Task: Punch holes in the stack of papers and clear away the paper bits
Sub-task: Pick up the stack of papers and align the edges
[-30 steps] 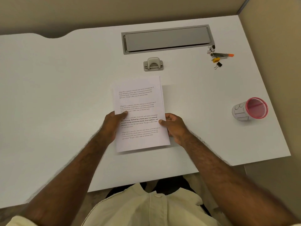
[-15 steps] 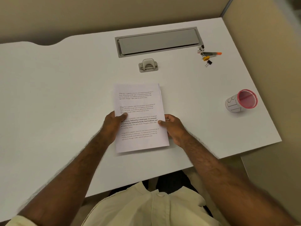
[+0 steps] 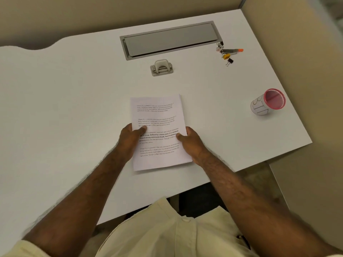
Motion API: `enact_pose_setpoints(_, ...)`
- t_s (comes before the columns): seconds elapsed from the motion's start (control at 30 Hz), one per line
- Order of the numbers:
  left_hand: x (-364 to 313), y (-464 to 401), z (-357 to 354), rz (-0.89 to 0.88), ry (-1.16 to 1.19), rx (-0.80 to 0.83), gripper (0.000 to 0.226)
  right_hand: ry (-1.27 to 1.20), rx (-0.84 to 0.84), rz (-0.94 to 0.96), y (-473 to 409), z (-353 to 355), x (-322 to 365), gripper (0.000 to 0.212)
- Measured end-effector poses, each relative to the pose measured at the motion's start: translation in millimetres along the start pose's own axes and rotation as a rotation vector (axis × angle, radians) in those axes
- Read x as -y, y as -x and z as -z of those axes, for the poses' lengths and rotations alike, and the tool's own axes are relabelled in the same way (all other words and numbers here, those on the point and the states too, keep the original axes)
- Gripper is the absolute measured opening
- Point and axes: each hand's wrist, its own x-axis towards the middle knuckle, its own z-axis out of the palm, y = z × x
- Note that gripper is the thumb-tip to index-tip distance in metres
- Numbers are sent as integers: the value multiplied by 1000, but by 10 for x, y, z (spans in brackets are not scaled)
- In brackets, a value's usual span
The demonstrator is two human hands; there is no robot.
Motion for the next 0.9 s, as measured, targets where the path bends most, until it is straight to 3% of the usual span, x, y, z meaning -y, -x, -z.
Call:
enact_pose_setpoints(0.1, -10, -21, -18, 21, 12, -9, 27, -15, -25, -28, -37, 36, -7, 17)
enact_pose_setpoints(0.27, -83, -16, -37, 71, 44, 22, 27, -255, -12, -150, -106, 135, 28, 23)
enact_pose_setpoints(0.43, -193, 138, -70, 183, 345, 179, 36, -392, 0, -187, -187, 199, 78, 25)
enact_pose_setpoints(0.53, -221, 232, -107, 197, 502, 145, 31, -453, 6, -179, -234, 212, 102, 23)
enact_pose_setpoints(0.7, -151, 354, -252, 171, 818, 115, 48, -547, 4, -178, -336, 217, 182, 26)
enact_pose_setpoints(0.8, -79, 424, -459, 129, 870, 153, 39, -613, -3, -172, -376, 203, 227, 30)
enact_pose_setpoints(0.9, -56, 450, -706, 89, 909, 154, 46, -658, 6, -170, -395, 183, 249, 32)
